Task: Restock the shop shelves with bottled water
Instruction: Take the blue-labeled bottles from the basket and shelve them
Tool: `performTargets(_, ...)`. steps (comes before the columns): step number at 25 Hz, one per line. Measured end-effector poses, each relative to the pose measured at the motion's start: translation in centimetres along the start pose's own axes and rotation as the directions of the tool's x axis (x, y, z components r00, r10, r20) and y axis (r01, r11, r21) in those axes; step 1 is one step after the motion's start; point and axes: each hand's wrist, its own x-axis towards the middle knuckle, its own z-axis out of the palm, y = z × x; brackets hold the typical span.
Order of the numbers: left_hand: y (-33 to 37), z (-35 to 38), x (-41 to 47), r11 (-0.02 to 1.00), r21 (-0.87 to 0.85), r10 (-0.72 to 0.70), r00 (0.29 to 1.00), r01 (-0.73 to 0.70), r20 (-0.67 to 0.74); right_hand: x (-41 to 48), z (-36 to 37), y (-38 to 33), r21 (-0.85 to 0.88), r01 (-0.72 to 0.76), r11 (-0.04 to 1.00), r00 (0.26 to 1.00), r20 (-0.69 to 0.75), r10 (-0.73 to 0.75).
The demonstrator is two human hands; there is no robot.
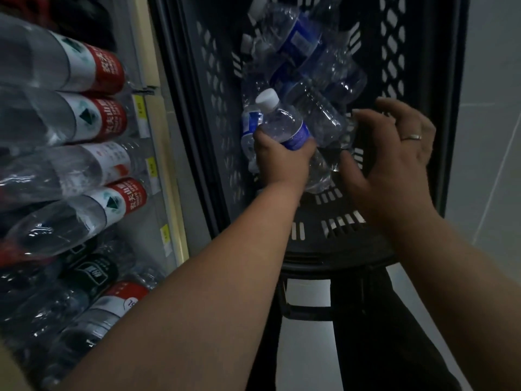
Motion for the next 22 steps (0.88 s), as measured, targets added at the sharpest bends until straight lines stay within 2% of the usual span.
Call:
performTargets(4, 3.4, -3.2, 1.3, 0.999, -0.007, 0.04, 0.999, -0.04, -0.015, 2.9, -0.6, -1.9, 0.026, 0.015, 1.0, 0.998, 0.058, -0.017)
performTargets(8, 4.5, -5.2, 2.7, 0.999, -0.007, 0.049, 0.999, -0.049, -0.023, 8.0, 0.5, -3.2, -0.042, -0.005, 0.999, 0.996, 0.084, 0.008)
performTargets(12, 3.9, -5.2, 3.1, 0.999, 0.003, 0.043, 0.999, -0.043, -0.003, 12.8, 3.6, -3.2, -0.071, -0.043, 0.997, 0.988, 0.146, 0.053)
performTargets(17, 3.2, -3.8, 4.4, 0.998, 0.012, 0.065, 0.996, -0.064, -0.06, 17.6, 7.1, -2.0, -0.099, -0.06, 0.993, 0.967, 0.241, 0.083)
performTargets(19, 3.2, -3.0, 5.5, 0.998, -0.028, 0.055, 0.996, -0.057, -0.071, 18.4, 7.5, -1.3, -0.041, -0.104, 0.994, 0.964, 0.241, 0.111)
performTargets(22, 3.4, -1.8, 7.3, 0.995, -0.091, 0.036, 0.997, -0.042, -0.066, 18.2, 7.1, -0.3, 0.198, -0.203, 0.959, 0.958, 0.245, 0.153)
